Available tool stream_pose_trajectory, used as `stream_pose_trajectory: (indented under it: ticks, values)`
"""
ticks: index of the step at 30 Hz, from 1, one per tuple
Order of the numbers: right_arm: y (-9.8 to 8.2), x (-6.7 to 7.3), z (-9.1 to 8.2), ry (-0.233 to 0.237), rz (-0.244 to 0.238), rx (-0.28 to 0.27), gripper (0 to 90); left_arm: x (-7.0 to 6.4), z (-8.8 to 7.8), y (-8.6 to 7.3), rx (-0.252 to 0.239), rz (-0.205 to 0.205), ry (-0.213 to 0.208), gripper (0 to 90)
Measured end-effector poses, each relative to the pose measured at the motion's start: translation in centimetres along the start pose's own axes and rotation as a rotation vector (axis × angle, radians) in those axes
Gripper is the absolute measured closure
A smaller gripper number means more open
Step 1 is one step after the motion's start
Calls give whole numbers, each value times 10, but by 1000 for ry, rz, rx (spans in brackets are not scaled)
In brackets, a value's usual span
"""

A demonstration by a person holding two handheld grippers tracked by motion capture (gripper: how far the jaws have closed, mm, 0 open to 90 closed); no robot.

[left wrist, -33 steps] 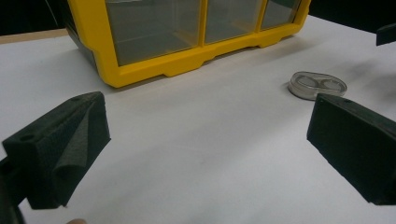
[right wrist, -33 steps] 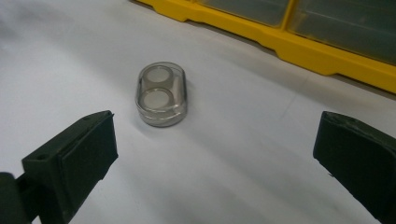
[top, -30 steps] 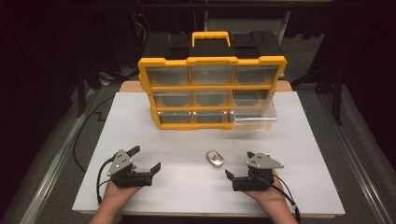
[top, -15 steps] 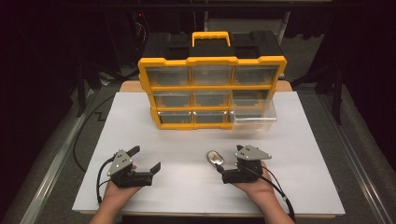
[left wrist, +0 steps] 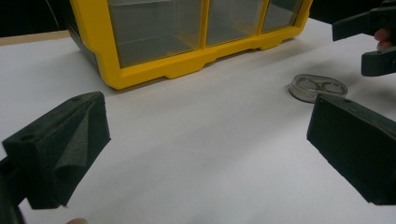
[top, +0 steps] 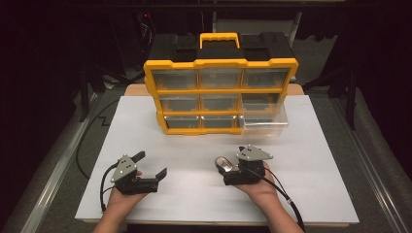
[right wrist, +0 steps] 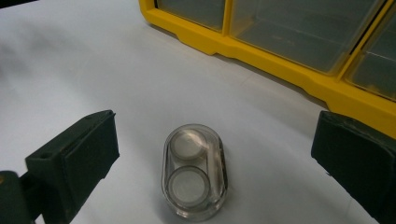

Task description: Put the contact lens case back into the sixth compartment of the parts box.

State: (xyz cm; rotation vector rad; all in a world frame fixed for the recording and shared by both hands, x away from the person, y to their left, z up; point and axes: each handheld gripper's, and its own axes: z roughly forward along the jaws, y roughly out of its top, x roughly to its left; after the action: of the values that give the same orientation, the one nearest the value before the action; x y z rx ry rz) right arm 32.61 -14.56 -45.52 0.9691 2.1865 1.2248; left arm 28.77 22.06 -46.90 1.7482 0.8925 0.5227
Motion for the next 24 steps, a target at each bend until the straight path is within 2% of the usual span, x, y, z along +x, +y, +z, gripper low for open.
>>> stream_pose_trajectory:
  ticks: [7, 12, 22, 24]
  values:
    - [3, 6, 11, 9, -11, 29, 20, 0, 0, 0, 2, -4, -2, 5]
    - [2, 5, 16, 14, 15, 64, 52, 2, 0, -1, 3, -2, -2, 5]
    - [-1, 1, 21, 29, 27, 121, 184, -1, 2, -2, 17, 12, -14, 5]
    - [-2, 1, 21, 35, 37, 128, 246, -1, 1, -2, 16, 10, -18, 5]
